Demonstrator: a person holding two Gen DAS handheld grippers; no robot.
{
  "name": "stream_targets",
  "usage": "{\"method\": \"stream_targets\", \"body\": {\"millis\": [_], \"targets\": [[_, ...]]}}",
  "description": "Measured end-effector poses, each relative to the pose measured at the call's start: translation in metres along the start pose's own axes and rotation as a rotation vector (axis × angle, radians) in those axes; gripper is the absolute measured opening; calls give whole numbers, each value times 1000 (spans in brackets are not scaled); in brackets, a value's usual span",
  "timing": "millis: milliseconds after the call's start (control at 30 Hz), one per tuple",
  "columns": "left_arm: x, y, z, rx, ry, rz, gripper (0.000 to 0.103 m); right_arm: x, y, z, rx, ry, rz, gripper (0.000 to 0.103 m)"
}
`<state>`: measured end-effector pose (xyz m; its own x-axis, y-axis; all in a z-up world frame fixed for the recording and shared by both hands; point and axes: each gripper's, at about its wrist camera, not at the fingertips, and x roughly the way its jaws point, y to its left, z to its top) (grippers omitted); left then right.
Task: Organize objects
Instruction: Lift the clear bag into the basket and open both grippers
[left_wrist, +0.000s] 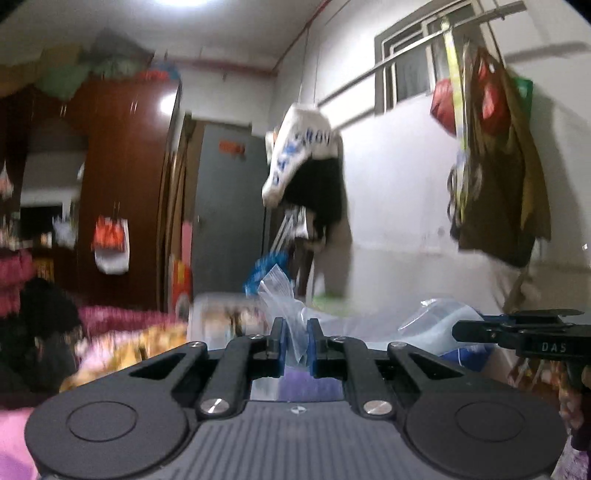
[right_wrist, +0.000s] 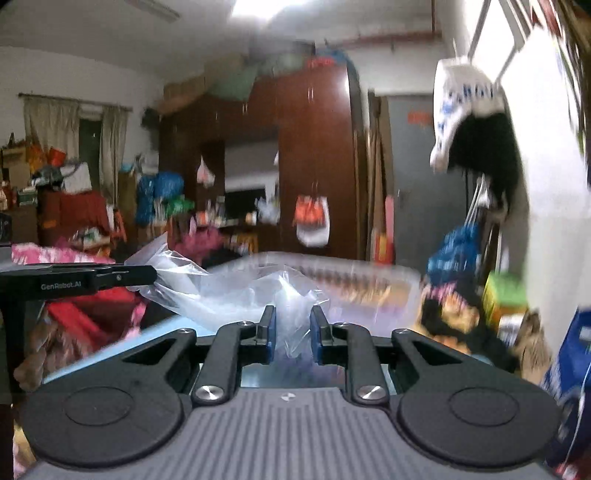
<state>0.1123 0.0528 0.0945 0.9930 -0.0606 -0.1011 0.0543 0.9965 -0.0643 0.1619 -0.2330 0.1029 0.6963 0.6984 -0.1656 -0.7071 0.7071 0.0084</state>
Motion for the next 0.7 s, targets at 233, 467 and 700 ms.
{"method": "stream_targets", "body": {"millis": [233,467,700], "targets": [[86,3,71,12,48,62,15,56,-25,69,-18,-18,-65,21],[155,11,41,16,210,119,15,134,-56,47,67,133,-109,21],[161,15,21,29,256,140,15,154,-69,20,109,213,-101,21]]}}
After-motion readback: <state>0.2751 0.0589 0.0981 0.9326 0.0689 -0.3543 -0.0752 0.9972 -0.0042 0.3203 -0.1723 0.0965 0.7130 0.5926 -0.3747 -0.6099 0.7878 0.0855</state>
